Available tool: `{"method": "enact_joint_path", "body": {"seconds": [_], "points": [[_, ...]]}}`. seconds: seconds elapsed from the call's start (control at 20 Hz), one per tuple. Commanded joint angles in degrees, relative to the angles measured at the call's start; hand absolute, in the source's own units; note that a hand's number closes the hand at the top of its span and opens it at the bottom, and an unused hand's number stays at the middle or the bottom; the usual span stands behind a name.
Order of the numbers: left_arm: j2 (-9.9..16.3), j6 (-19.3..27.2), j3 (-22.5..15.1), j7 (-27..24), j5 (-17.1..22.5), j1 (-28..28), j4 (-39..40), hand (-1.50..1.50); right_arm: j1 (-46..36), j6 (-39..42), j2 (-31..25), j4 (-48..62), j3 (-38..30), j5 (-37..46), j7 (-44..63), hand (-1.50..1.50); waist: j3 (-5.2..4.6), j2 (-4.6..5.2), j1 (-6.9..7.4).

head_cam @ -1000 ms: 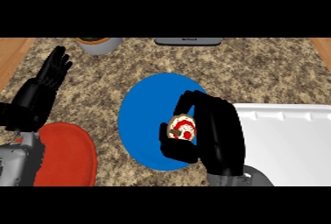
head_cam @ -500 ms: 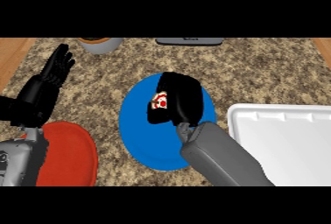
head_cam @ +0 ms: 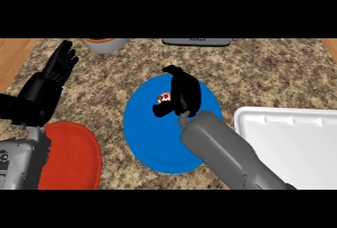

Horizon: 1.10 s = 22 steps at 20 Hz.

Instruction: Pick the cupcake from the tray and place it in the plate

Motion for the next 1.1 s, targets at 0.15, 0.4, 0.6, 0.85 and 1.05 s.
{"method": "enact_joint_path", "body": {"seconds": [0.15,0.4,0.6,0.85,1.05], "points": [[0.19,-1.93,0.69,-1.0,1.33,1.58,0.05,0.0,-1.91,-13.64,0.03,5.27,0.59,-11.54,-12.45,-1.5,0.02,0.07,0.37],[-0.55,-0.44,0.14,-0.54,-0.21,1.65,-0.89,0.0,-2.86,-22.14,0.03,0.75,-0.13,-16.65,-13.72,-1.5,0.02,-0.17,-0.17],[1.15,-1.45,2.5,-1.76,0.31,2.26,0.38,0.0,1.47,-22.28,0.03,-2.75,-4.11,-20.45,-20.69,-1.5,0.0,-0.39,-1.66],[-1.81,1.72,0.64,0.98,-1.58,2.75,-2.19,0.0,8.51,-18.49,-5.41,-14.69,-8.76,-20.44,-20.24,-1.5,0.01,-0.74,-2.96],[-0.02,-0.67,2.64,-3.12,-1.22,2.13,2.56,0.0,18.06,-16.8,-8.84,-24.56,-10.38,-22.41,-23.62,-1.5,-0.01,-0.65,-3.09]]}}
